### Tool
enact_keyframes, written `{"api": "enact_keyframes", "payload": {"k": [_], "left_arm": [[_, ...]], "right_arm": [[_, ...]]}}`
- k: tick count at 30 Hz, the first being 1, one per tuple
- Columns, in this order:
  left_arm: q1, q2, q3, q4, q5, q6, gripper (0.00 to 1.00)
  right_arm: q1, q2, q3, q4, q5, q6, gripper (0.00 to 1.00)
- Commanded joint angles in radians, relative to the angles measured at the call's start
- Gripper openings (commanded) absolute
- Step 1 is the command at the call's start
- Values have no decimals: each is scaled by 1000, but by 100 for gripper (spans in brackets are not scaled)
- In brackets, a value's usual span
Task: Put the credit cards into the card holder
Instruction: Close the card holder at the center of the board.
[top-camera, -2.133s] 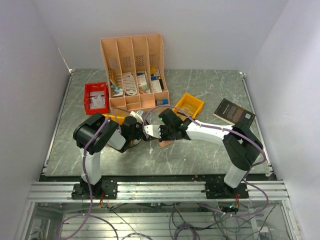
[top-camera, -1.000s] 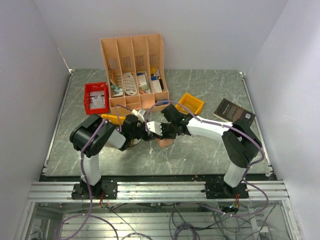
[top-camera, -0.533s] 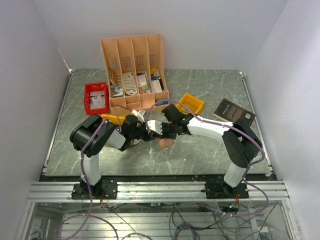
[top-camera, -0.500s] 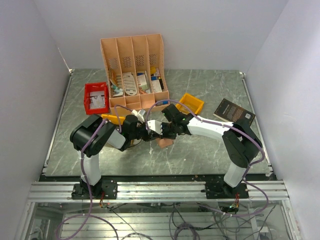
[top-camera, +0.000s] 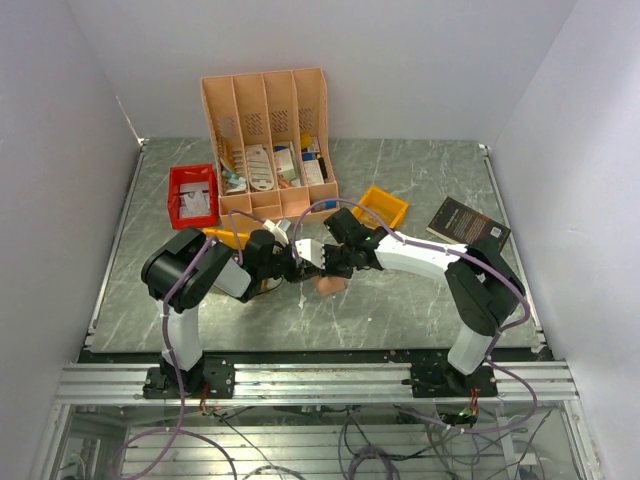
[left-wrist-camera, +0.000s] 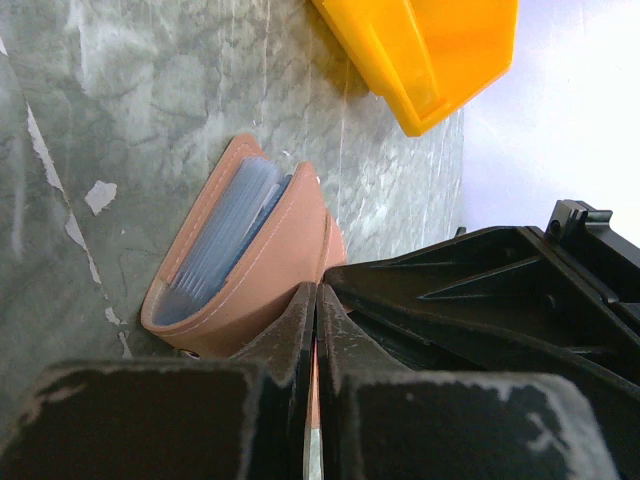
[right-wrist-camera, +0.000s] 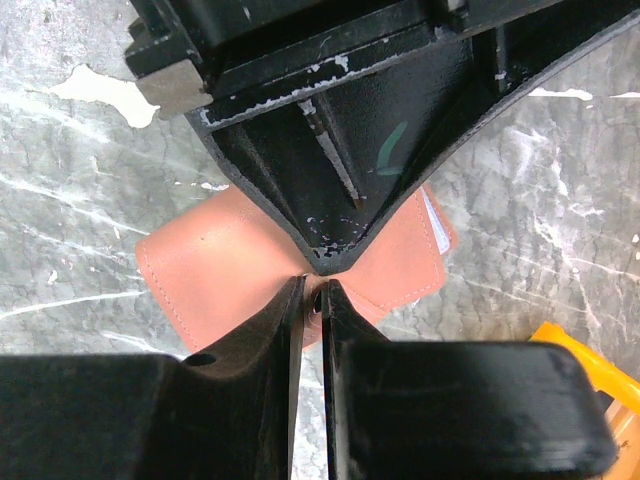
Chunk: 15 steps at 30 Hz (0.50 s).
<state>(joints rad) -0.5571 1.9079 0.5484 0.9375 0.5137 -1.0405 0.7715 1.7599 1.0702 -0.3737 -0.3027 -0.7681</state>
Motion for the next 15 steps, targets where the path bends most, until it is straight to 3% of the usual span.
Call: {"api": "enact_keyframes", "payload": {"k": [1, 5, 15], "left_arm": [[3, 54, -27, -123, -51, 43, 7], [5, 49, -26, -124, -52, 43, 7], [8, 50, -43, -91, -45, 24, 7]], "right_arm": [[22, 60, -84, -250, -83, 65, 6], [21, 66, -90, -240, -81, 79, 0], [-57, 183, -73, -246, -211, 165, 0]]}}
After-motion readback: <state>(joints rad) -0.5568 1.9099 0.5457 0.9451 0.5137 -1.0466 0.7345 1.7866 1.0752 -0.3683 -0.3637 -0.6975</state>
